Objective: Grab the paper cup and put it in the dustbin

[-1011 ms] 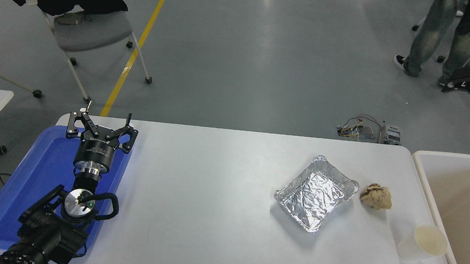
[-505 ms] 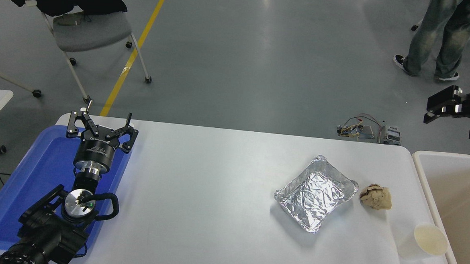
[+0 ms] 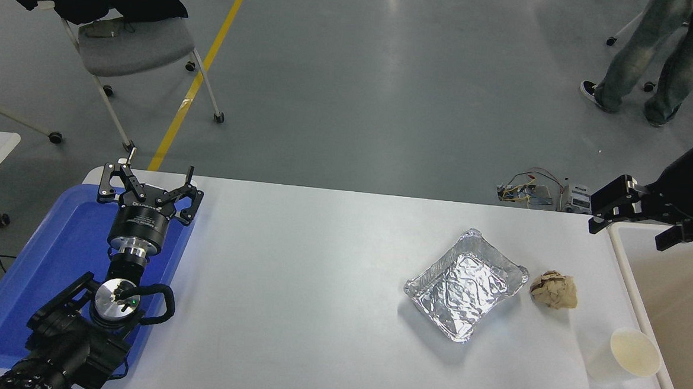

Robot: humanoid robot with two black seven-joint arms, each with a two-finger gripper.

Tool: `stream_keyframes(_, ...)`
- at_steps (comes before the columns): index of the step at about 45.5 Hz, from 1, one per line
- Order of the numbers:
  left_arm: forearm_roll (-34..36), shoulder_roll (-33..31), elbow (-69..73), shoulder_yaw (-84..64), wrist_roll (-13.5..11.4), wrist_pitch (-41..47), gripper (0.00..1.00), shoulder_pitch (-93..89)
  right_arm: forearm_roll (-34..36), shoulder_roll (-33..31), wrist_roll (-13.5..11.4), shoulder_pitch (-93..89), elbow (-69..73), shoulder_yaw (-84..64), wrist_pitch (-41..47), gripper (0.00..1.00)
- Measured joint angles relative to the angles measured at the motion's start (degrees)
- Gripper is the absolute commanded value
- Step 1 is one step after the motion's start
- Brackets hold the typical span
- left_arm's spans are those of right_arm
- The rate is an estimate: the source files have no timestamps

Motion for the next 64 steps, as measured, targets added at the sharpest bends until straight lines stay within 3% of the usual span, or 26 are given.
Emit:
stream_keyframes(7,0.0,0.0,0.0,0.0,0.0,0.0,1.00,0.0,-7.1,-2.2,2.2,-2.8,0.2,4.3,0.0,1.00)
stream_keyframes(20,0.0,0.0,0.0,0.0,0.0,0.0,1.00,0.0,-23.9,-9.9,8.6,-10.9,0.0,12.9,0.0,1.00)
stream_keyframes(40,0.0,0.0,0.0,0.0,0.0,0.0,1.00,0.0,-29.8,-16.4,10.5,-22.5,-6.9,15.6,-1.9,1.00)
stream_keyframes(64,0.0,0.0,0.0,0.0,0.0,0.0,1.00,0.0,-30.8,-15.8,10.9,-35.8,-12.0,18.9,-10.8,0.99)
